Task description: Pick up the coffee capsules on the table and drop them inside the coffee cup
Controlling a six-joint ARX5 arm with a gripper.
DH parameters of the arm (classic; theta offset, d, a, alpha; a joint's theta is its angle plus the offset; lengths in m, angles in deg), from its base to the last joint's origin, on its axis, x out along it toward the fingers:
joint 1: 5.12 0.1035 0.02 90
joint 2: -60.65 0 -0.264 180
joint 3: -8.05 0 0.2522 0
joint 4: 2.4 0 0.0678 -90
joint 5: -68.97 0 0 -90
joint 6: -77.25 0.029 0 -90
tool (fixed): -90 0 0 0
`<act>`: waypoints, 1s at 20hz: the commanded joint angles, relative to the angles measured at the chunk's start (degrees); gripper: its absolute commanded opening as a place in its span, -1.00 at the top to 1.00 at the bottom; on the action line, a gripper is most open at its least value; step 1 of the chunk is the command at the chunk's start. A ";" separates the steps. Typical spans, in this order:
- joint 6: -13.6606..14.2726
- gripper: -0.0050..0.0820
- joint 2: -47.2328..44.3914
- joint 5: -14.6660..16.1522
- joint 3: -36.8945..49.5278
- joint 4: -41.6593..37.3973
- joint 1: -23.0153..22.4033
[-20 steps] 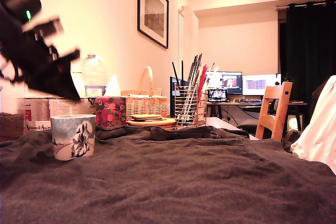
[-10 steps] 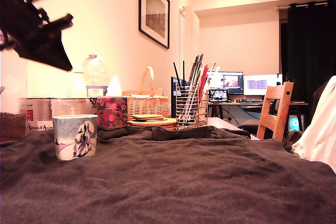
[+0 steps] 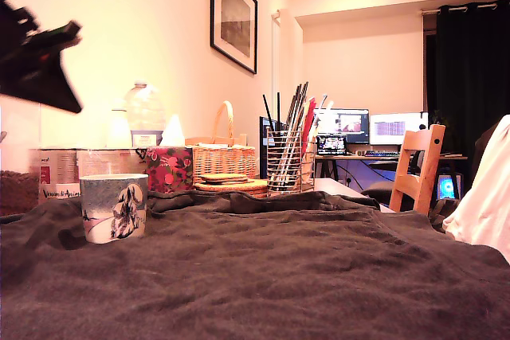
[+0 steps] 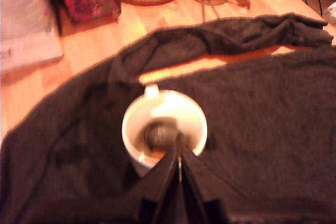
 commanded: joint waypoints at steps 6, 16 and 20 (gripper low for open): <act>-2.38 0.93 8.76 -0.37 12.90 -6.01 4.11; -4.37 0.93 25.42 -1.51 28.44 -9.94 6.99; -6.86 0.93 34.23 -1.49 31.71 -6.36 6.99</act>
